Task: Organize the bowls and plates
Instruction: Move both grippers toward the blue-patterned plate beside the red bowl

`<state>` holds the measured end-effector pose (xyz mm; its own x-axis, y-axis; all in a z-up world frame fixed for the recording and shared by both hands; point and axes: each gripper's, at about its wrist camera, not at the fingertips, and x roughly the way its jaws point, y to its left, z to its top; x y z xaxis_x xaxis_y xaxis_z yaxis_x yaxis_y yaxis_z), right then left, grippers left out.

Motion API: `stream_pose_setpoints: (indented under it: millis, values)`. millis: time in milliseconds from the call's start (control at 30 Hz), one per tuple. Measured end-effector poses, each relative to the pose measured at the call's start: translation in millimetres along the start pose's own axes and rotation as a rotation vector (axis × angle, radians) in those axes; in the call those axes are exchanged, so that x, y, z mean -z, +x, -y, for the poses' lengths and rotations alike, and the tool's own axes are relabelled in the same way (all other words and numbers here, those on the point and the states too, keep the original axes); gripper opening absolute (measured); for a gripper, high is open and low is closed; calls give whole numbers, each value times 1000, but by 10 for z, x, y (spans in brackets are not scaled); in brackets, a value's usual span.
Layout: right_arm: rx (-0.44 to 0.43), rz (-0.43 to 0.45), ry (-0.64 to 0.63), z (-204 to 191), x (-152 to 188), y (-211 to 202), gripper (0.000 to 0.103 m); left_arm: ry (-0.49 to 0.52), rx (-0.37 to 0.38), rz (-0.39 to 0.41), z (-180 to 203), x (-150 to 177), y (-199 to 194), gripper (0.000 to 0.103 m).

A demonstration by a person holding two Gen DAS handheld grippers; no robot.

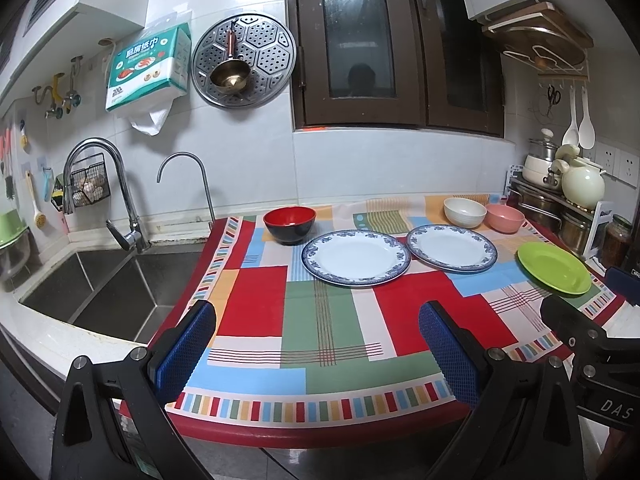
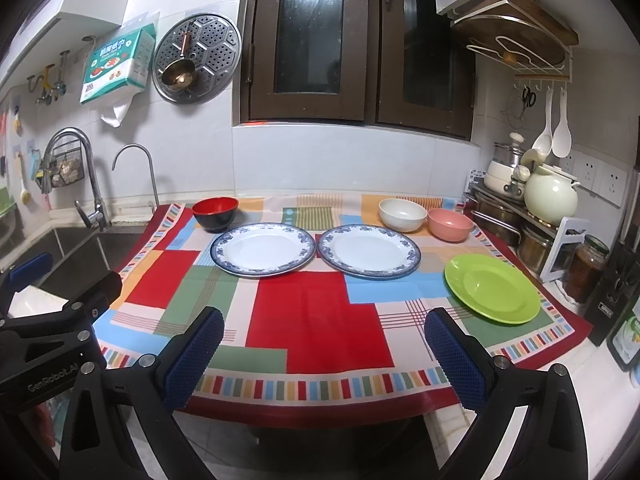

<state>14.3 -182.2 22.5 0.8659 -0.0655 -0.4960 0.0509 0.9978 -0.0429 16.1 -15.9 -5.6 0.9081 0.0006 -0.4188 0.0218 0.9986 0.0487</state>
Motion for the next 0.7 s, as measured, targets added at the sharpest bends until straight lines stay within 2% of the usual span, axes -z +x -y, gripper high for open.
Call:
stream_pose_setpoints:
  millis: [267, 567, 700]
  values:
    - [-9, 1, -5, 86, 21, -19, 102, 7, -43, -16, 153, -21, -11, 103]
    - [-132, -50, 38, 288, -97, 259, 102, -27, -111, -76, 170, -60, 110, 103]
    - [-148, -86, 58, 278, -138, 454, 102, -20, -126, -89, 107, -113, 248, 102]
